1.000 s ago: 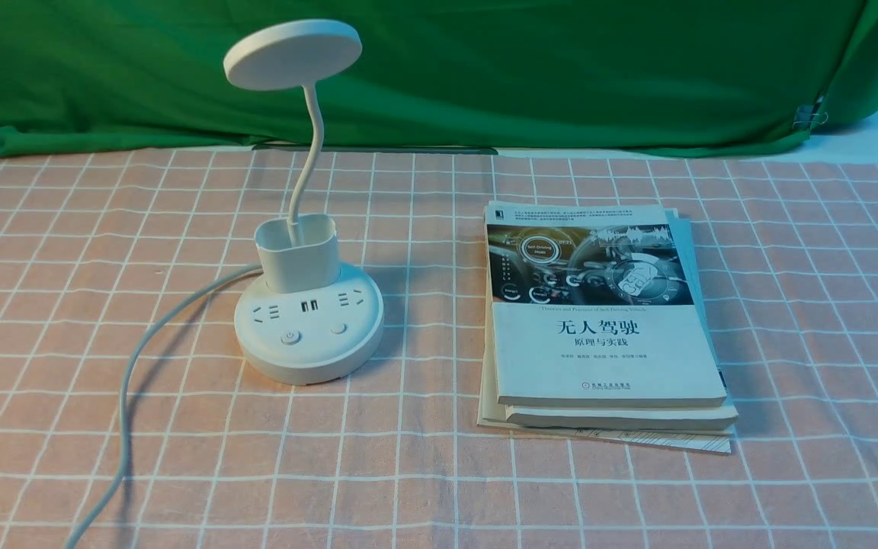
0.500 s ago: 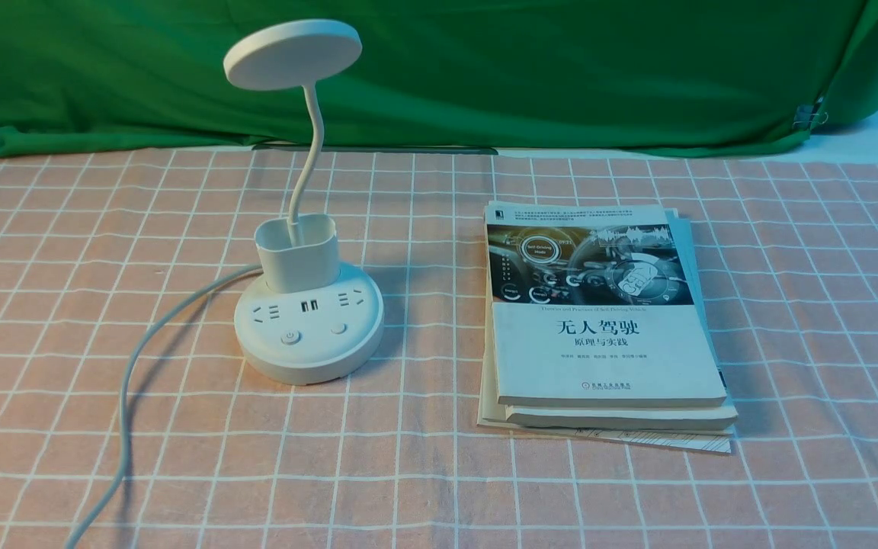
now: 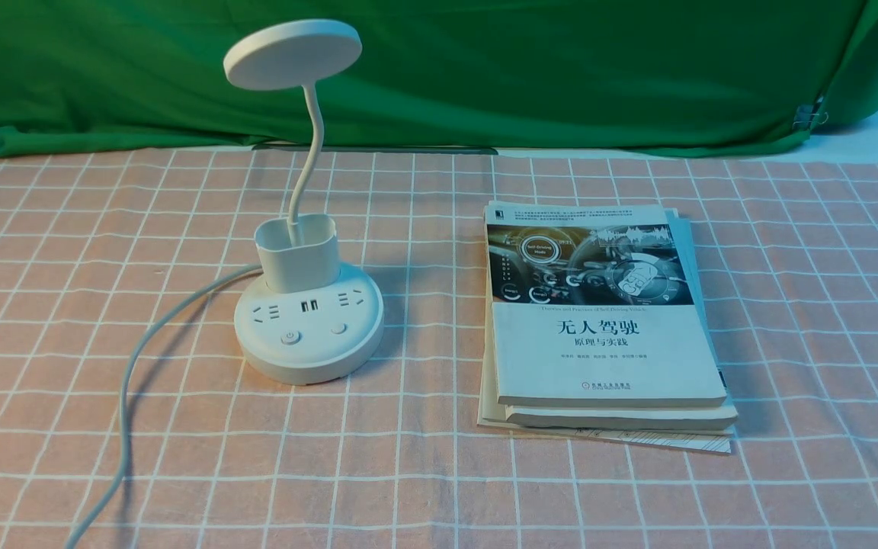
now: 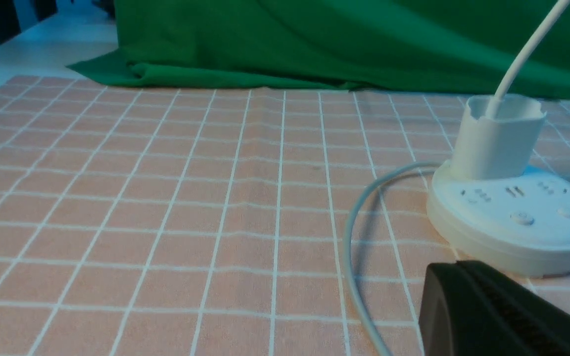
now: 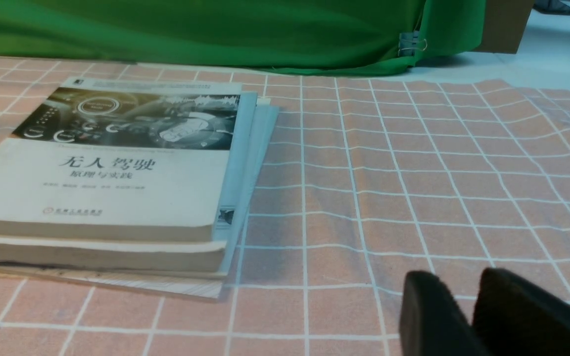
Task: Turn on the table lamp on the pink coffee tablecloth with your hand.
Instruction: 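Press the power button on the lamp base to turn the lamp on with the left gripper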
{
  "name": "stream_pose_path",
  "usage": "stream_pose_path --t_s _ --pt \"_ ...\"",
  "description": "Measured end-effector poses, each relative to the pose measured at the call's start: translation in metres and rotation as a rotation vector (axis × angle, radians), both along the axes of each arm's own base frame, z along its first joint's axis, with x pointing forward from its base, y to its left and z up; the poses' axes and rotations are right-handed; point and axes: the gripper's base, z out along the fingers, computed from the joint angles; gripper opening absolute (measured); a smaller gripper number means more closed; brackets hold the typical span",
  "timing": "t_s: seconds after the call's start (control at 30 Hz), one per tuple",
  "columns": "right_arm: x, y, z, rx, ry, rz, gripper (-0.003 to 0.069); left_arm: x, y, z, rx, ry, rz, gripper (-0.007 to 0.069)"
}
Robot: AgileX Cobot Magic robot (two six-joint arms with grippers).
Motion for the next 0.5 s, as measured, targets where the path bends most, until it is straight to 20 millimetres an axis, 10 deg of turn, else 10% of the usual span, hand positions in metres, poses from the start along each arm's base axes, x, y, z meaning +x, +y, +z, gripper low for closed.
stream_pose_path --t_s 0.5 --pt "0.0 0.0 0.0 0.0 -0.001 0.0 0.0237 -0.014 0.002 0.058 0.001 -0.666 0.027 0.0002"
